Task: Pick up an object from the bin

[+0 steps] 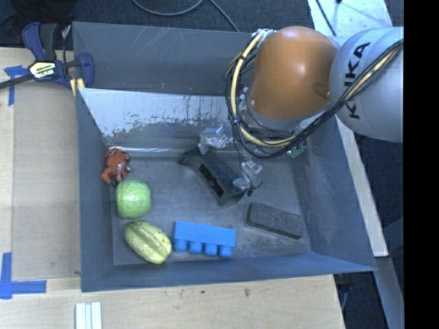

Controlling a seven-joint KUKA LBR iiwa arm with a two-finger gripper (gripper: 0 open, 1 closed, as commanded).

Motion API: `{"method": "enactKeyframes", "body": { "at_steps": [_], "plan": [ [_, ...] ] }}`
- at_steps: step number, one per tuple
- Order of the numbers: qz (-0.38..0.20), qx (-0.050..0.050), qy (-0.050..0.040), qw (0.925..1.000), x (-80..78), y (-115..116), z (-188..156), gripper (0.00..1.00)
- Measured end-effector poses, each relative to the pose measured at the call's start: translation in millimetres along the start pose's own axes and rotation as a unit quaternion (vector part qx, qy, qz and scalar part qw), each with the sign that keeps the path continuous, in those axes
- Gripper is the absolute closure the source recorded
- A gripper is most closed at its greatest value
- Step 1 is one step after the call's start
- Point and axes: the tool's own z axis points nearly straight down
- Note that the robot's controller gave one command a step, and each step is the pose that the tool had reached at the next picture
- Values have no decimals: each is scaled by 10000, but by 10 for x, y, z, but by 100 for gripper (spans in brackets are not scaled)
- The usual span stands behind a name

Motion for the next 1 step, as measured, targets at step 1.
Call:
{"method": "enactKeyframes", "body": {
  "at_steps": [1],
  "plan": [
    [466,0,-12,9989,156,129,27,0]
  ]
}}
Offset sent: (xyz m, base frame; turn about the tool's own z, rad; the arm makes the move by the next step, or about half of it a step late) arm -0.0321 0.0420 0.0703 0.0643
